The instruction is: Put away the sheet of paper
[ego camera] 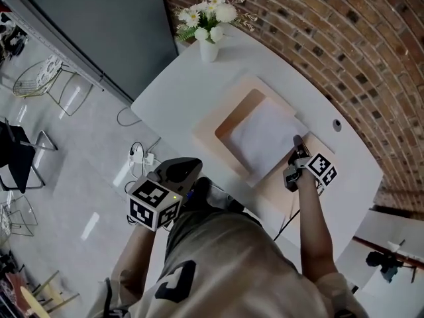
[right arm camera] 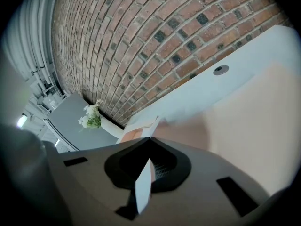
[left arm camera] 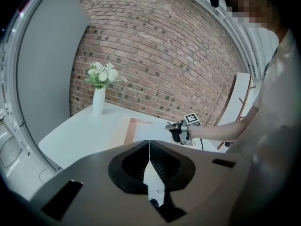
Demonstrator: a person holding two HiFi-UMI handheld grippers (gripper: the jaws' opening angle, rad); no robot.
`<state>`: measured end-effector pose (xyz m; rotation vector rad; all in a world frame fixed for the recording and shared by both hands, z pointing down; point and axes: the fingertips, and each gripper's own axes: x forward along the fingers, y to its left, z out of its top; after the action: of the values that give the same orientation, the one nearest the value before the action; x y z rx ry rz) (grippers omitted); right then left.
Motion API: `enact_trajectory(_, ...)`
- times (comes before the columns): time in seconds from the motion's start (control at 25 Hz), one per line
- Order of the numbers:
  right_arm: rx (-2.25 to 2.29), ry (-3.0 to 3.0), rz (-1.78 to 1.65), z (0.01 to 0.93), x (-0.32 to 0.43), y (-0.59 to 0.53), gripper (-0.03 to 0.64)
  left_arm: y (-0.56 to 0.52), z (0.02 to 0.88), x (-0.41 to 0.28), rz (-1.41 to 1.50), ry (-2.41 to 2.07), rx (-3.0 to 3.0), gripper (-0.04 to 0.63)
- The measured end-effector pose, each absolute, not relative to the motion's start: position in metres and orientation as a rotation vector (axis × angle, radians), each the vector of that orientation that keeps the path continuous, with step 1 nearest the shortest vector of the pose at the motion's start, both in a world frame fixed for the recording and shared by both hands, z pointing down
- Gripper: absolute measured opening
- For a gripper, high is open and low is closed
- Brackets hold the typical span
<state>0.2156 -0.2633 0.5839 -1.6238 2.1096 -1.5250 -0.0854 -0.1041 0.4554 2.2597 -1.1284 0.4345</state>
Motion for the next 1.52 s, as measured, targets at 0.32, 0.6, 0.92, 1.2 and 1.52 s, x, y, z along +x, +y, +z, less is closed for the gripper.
enact_trajectory(0.32,-1.644,2.087,-1.519,0.584,0.218,-0.262,0.023,-0.112,0.458,-0.084,0.434,-1.084,2.281,0.018)
enact_trajectory(0.6,-1.657,2.060,-1.516,0.584,0.213,-0.261,0.023,-0.116,0.457,-0.091,0.441,-1.057,2.298,0.018)
enact_trajectory(0.92,-1.658,1.996,-1.517,0.586,0.206,-0.265,0.023,-0.120,0.460,-0.100,0.448,-1.017,2.313,0.018)
enact_trajectory(1.2,-1.627,1.946,-1.533,0.592,0.198,-0.272,0.023,-0.121,0.464,-0.113,0.459,-0.997,2.302,0.018)
enact_trajectory(1.52,-1.585,1.953,-1.569,0.599,0.185,-0.284,0.023,-0.124,0.470,-0.123,0.462,-0.993,2.287,0.018)
